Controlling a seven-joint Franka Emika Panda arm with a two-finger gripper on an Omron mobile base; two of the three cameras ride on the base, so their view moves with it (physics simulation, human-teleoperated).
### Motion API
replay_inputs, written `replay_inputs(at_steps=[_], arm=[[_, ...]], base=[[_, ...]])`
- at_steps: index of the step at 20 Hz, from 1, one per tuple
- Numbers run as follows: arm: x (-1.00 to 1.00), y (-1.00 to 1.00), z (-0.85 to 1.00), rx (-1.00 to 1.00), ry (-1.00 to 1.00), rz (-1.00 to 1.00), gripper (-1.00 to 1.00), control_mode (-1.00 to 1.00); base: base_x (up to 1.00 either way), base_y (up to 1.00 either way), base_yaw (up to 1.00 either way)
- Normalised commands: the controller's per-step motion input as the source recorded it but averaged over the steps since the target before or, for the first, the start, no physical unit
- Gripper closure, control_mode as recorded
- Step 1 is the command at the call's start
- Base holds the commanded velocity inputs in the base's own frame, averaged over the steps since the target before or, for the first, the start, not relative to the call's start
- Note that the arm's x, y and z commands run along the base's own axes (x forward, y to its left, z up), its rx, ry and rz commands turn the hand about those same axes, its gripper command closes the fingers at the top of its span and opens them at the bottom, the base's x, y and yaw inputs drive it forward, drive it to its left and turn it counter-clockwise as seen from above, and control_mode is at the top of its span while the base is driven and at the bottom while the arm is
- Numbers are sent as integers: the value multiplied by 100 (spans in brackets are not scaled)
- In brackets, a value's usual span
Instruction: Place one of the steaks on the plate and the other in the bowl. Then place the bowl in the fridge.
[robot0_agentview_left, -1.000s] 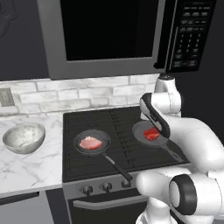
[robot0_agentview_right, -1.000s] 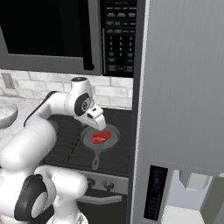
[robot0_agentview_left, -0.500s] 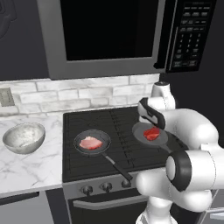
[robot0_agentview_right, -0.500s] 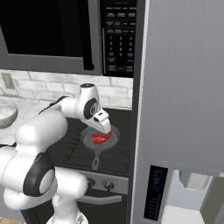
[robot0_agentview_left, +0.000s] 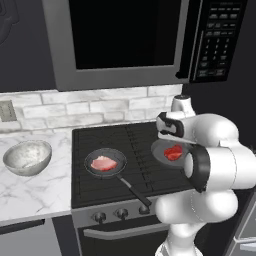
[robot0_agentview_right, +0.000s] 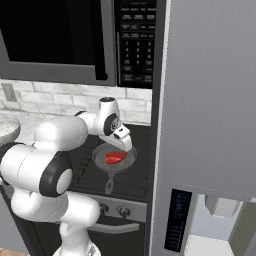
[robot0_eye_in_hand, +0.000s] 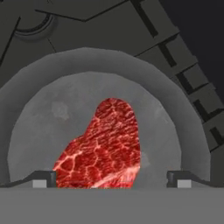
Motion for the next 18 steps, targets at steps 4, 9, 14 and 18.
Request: replay_inputs(at_steps=[4, 9, 14, 18], arm=[[28, -12, -18, 0, 0, 0, -100, -100], [24, -7, -18, 0, 0, 0, -100, -100], [3, -12, -25, 0, 0, 0, -100, -100], [0, 0, -22, 0, 0, -1, -100, -100]], base=[[0, 0, 0], [0, 0, 0], [0, 0, 0], [0, 0, 0]])
